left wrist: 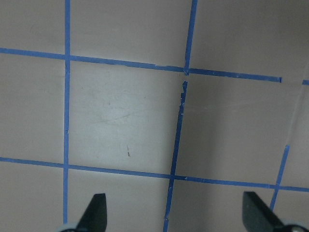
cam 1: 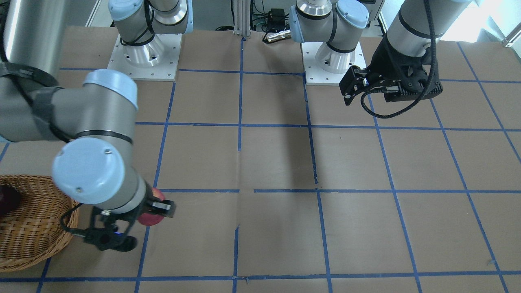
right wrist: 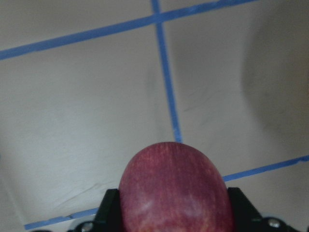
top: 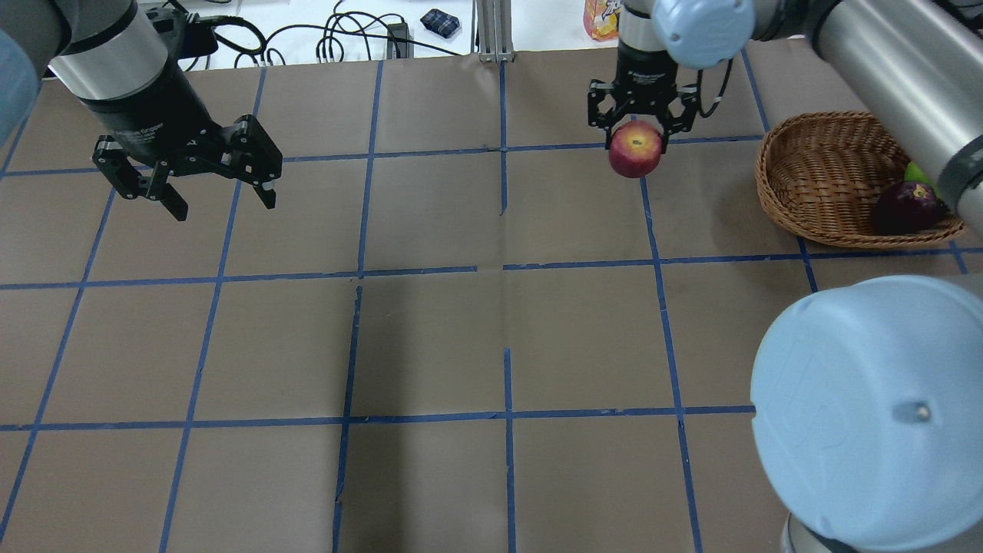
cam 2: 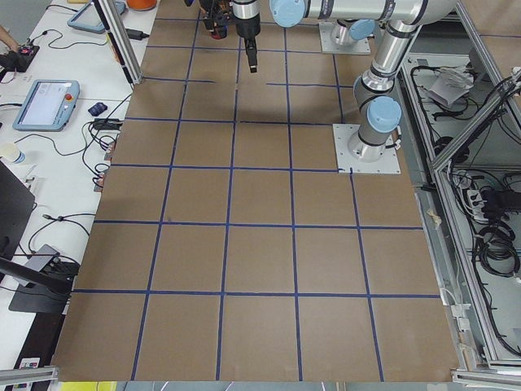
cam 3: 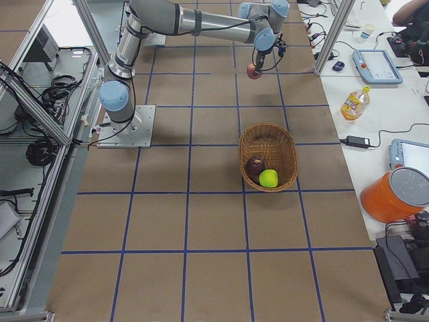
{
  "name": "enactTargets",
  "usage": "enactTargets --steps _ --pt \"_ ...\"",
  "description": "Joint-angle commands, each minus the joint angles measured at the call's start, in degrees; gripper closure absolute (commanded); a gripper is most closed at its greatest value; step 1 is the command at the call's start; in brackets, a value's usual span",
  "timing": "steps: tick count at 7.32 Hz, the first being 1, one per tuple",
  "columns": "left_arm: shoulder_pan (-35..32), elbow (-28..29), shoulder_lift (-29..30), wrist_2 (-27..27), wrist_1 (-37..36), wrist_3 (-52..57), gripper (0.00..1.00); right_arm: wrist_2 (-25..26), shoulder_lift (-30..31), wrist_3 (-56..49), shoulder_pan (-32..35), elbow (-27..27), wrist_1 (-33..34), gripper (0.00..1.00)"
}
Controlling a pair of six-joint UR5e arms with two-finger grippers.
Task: Put all apples into basket
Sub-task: 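Carry the red-yellow apple over the basket and release it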
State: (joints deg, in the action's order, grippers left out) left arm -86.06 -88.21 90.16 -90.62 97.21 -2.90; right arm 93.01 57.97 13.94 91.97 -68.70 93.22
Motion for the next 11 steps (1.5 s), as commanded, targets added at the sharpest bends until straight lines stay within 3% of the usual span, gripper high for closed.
enactTargets --steps 1,5,7,8,9,10,11 --pt "0.0 -0.1 -0.1 0.0 0.0 0.0 0.0 3.0 -0.2 -17.2 -10.3 1.0 0.6 1.0" --pt "-0.1 -0.2 -0.1 0.0 0.1 0.0 0.0 3.1 -3.0 -35.6 -20.9 -0.4 4.5 1.0" --pt "-0.1 -0.2 -0.2 0.0 0.2 0.0 0.0 3.1 -5.3 -36.5 -23.1 -0.6 5.8 1.0" --pt "-0.1 -0.2 -0.2 0.0 0.2 0.0 0.0 3.1 -6.3 -38.4 -23.8 -0.6 7.6 0.75" --pt "-0.1 -0.2 -0.2 0.0 0.2 0.0 0.0 3.1 -6.5 -38.5 -24.1 -1.1 6.9 0.14" --pt "-0.1 -0.2 -0.2 0.0 0.3 0.0 0.0 3.1 -6.5 -38.4 -24.1 -1.6 6.5 0.0" --pt "-0.1 -0.3 -0.2 0.0 0.3 0.0 0.0 3.2 -6.2 -38.3 -24.1 -1.7 5.1 0.0"
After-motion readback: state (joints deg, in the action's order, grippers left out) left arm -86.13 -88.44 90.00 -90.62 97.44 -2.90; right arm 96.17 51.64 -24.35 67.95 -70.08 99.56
